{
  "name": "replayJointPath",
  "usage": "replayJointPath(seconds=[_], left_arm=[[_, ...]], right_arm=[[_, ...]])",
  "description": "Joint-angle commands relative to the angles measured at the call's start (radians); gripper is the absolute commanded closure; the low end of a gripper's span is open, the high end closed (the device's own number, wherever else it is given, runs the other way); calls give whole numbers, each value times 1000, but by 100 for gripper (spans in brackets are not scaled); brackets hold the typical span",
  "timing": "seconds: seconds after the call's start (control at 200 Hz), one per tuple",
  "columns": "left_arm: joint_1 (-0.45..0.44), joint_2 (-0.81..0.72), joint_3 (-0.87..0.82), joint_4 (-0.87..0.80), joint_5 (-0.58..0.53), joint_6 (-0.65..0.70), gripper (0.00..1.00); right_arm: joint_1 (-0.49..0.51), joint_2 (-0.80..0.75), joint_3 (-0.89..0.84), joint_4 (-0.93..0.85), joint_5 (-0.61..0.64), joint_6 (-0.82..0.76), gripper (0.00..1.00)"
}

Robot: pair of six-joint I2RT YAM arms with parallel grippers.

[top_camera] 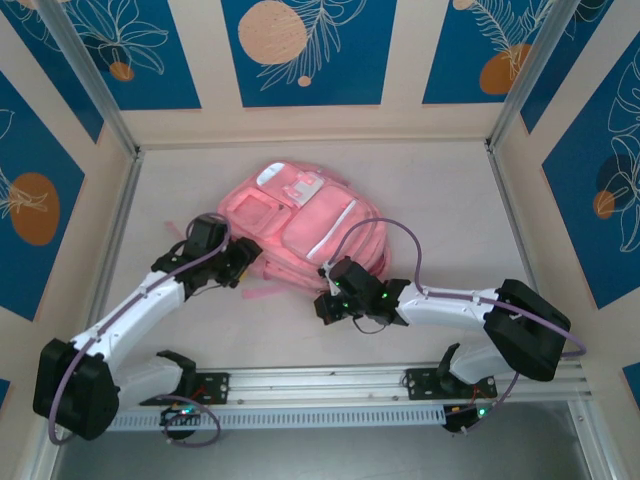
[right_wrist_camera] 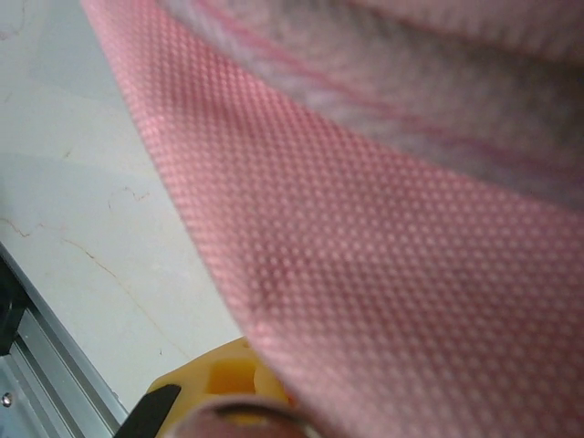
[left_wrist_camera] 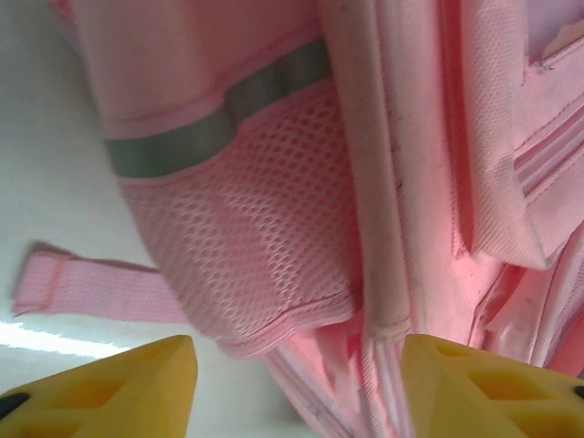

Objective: Pack the student bag
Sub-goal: Unzip the student bag at the center of the table.

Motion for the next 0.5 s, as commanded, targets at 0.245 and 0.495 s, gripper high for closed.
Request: replayJointPath(seconds=[0.245,0.495], left_arm=[[-13,170,23,236,39,-23,64],[12,177,106,110,-32,55,100]], right_arm=[[6,-10,11,52,3,26,100],[7,-43,-6,-79,93,38,100]])
